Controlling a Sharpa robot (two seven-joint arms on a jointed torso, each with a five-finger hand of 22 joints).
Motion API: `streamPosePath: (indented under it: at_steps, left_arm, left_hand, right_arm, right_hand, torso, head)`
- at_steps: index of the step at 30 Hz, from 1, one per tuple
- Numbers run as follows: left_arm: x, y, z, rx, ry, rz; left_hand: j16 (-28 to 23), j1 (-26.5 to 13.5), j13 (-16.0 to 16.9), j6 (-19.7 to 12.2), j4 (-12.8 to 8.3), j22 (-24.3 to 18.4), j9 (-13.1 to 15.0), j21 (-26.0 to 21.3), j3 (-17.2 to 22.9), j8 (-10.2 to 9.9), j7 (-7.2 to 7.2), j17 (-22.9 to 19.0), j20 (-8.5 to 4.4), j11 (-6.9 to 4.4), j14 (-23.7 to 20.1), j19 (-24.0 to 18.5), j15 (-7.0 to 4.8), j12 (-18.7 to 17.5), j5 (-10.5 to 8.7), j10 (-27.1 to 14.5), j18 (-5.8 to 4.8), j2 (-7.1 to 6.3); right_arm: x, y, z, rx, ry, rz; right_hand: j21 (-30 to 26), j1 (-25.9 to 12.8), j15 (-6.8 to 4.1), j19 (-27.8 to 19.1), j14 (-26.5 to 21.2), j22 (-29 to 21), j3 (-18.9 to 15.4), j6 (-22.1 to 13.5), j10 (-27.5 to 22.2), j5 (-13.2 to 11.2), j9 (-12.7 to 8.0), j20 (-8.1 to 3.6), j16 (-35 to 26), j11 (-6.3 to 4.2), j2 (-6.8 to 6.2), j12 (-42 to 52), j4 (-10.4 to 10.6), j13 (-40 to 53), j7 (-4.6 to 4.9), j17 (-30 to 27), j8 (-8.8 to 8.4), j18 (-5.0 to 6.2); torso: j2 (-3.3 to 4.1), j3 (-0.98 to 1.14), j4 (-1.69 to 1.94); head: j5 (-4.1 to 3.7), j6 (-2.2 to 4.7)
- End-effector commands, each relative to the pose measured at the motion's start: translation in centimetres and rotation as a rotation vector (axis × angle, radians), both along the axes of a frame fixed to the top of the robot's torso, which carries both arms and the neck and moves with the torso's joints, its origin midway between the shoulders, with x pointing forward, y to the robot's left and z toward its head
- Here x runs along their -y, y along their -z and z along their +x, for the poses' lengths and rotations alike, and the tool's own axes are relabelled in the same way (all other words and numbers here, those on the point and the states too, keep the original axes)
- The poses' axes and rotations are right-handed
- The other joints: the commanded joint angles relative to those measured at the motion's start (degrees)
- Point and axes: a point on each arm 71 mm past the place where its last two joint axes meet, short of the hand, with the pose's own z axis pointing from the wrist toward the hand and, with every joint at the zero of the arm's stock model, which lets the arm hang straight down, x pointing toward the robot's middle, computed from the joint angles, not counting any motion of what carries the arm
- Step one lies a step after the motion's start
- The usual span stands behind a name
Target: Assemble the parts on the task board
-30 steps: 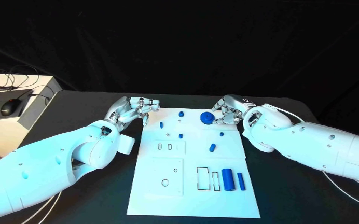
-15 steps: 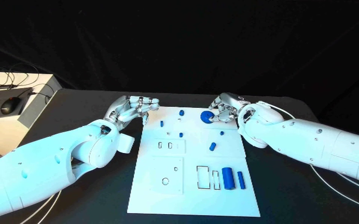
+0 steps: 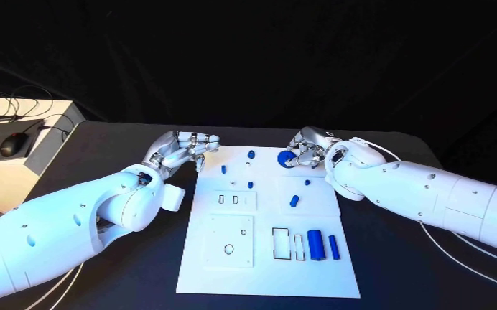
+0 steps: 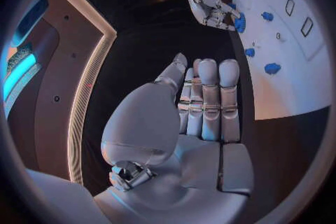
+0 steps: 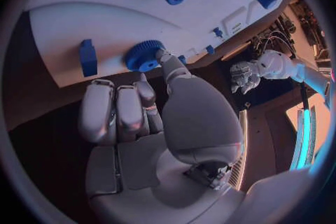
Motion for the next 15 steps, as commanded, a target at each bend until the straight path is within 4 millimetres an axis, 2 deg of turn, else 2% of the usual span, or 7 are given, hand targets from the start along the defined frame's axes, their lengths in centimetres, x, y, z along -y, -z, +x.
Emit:
streamPosePath:
  at_steps: [1,7,11,15]
  left_arm:
    - [0.2,-0.09,-0.09,0.006,0.019,-0.01]
    - [0.21,-0.09,-0.09,0.005,0.02,-0.01]
    - [0.22,-0.09,-0.09,0.004,0.02,-0.01]
    - [0.22,-0.08,-0.07,0.004,0.02,-0.01]
  left_hand:
    - [0.09,-0.3,-0.09,-0.34,0.0,0.05,-0.02,-0.34,0.28,0.06,-0.04,-0.09,0.14,0.01,-0.27,0.0,0.25,0.03,-0.03,-0.52,1.6,-0.07]
    - [0.14,-0.36,-0.09,-0.34,0.09,0.17,-0.01,-0.34,0.3,0.06,-0.04,-0.13,0.15,0.01,-0.26,0.05,0.24,0.06,-0.03,-0.55,1.6,-0.01]
    - [0.14,-0.36,-0.09,-0.34,0.09,0.17,-0.01,-0.34,0.3,0.06,-0.04,-0.13,0.15,0.01,-0.26,0.05,0.24,0.06,-0.03,-0.55,1.6,-0.01]
    - [0.14,-0.36,-0.09,-0.34,0.09,0.17,-0.01,-0.34,0.3,0.06,-0.04,-0.13,0.15,0.01,-0.26,0.05,0.24,0.06,-0.03,-0.55,1.6,-0.01]
  right_arm:
    - [-0.03,0.32,0.0,-0.041,-0.001,-0.011]
    - [-0.18,0.52,-0.04,-0.067,-0.011,-0.022]
    - [-0.2,0.61,-0.01,-0.077,-0.013,-0.027]
    - [-0.2,0.71,0.0,-0.088,-0.017,-0.03]
  right_hand:
    - [0.4,-0.72,0.26,3.16,0.06,9.52,-0.02,-1.52,0.19,0.35,0.02,0.46,0.23,-0.22,0.02,-0.44,0.42,0.0,1.0,0.14,-0.21,-0.2]
    - [0.42,-0.89,0.26,3.13,0.04,9.52,0.02,-1.28,0.09,0.49,0.06,0.47,0.23,-0.24,0.06,-0.55,0.49,-0.03,0.94,0.2,-0.11,-0.2]
    - [0.59,-0.85,0.22,3.09,0.04,9.55,0.16,-1.07,0.0,1.4,0.05,0.45,0.21,-0.3,0.34,-0.69,0.37,-0.07,0.89,0.3,-0.13,-0.25]
    - [0.7,-0.82,0.07,3.05,0.02,9.57,0.38,-0.24,0.03,3.59,0.05,0.35,0.08,-0.48,1.39,-0.74,-0.12,-0.04,0.71,0.31,-0.04,-0.3]
  torso:
    - [0.02,0.08,-0.11]
    - [0.01,0.09,-0.19]
    - [0.0,0.09,-0.13]
    - [-0.01,0.09,-0.06]
  head:
    - [0.27,-0.24]
    - [0.19,-0.27]
    - [0.15,-0.26]
    - [0.16,-0.28]
